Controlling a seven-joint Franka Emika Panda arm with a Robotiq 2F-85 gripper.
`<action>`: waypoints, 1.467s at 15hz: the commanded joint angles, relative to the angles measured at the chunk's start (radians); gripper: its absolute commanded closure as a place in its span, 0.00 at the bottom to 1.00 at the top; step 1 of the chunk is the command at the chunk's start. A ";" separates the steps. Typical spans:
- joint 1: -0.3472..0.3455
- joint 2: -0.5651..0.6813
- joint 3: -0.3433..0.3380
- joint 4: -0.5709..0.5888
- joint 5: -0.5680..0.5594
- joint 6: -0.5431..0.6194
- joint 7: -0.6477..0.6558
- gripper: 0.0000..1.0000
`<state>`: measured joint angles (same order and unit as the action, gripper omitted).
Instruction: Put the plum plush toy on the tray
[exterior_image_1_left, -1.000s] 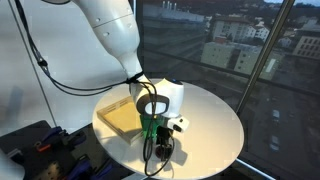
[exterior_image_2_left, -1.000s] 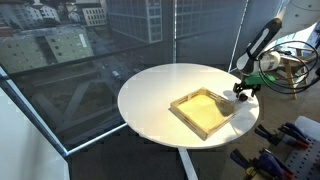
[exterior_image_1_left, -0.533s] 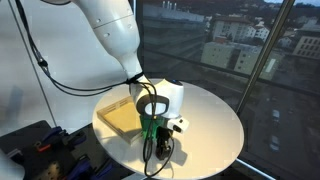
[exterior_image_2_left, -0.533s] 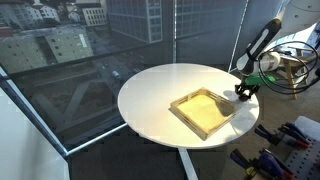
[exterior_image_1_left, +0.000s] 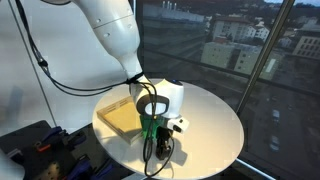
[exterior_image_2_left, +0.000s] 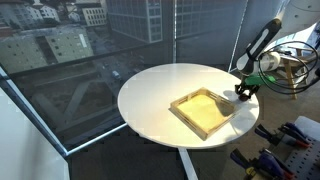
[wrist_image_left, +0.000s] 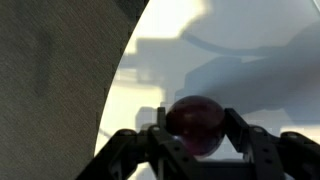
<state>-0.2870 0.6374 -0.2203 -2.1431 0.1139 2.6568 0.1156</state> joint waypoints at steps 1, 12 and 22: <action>0.003 -0.023 -0.003 0.002 0.006 -0.027 0.002 0.66; 0.016 -0.106 -0.015 -0.020 -0.007 -0.065 0.005 0.66; 0.025 -0.203 -0.037 -0.028 -0.024 -0.141 0.011 0.66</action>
<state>-0.2742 0.4891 -0.2400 -2.1490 0.1120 2.5506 0.1155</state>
